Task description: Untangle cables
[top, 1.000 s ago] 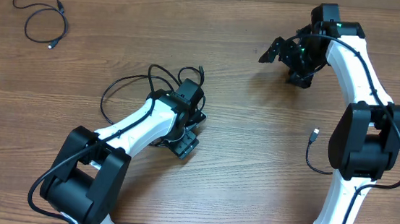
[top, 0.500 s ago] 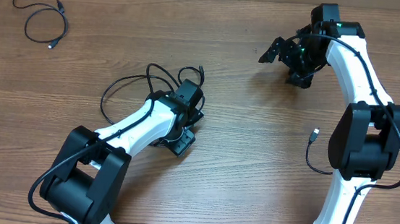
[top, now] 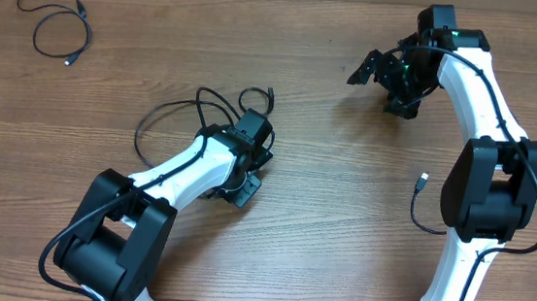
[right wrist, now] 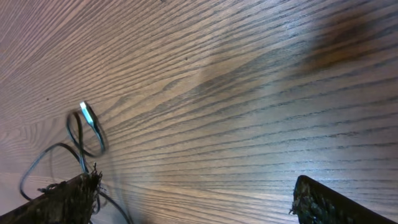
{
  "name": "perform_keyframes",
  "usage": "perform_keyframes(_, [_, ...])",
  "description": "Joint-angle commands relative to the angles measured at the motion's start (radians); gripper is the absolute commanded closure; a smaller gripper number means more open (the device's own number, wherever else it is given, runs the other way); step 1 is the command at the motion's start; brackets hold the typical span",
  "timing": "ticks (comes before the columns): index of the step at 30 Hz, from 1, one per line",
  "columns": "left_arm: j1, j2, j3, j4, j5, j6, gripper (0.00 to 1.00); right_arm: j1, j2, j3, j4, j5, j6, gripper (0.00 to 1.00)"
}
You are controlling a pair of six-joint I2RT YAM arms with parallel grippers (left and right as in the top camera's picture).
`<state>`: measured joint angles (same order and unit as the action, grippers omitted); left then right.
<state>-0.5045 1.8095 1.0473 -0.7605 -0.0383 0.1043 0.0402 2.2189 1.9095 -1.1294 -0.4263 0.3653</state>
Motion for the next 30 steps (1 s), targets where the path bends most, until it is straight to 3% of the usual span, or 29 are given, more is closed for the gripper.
perform_keyframes(1, [-0.007, 0.002, -0.001, 0.014, 0.005, -0.054, 0.96, 0.005, -0.006, 0.014, -0.002, 0.007, -0.007, 0.00])
perform_keyframes(8, [-0.005, -0.013, 0.154, -0.091, 0.004, -0.215, 0.96, 0.005, -0.006, 0.014, -0.002, 0.007, -0.007, 0.00])
perform_keyframes(12, [0.006, -0.024, 0.343, -0.252, -0.021, -0.371, 0.96, 0.005, -0.006, 0.014, -0.002, 0.007, -0.007, 0.00])
perform_keyframes(13, [0.018, -0.028, 0.447, -0.340, -0.043, -0.458, 0.96, 0.005, -0.006, 0.014, -0.002, 0.008, -0.007, 0.00])
perform_keyframes(17, [0.049, -0.033, 0.644, -0.482, -0.077, -0.575, 0.96, 0.005, -0.006, 0.014, -0.002, 0.007, -0.007, 0.00])
perform_keyframes(24, [0.121, -0.085, 0.888, -0.592, -0.077, -0.708, 0.96, 0.005, -0.006, 0.014, -0.002, 0.008, -0.008, 0.00])
perform_keyframes(30, [0.236, -0.191, 0.977, -0.620, -0.094, -0.888, 0.96, 0.005, -0.006, 0.014, -0.002, 0.008, -0.008, 0.00])
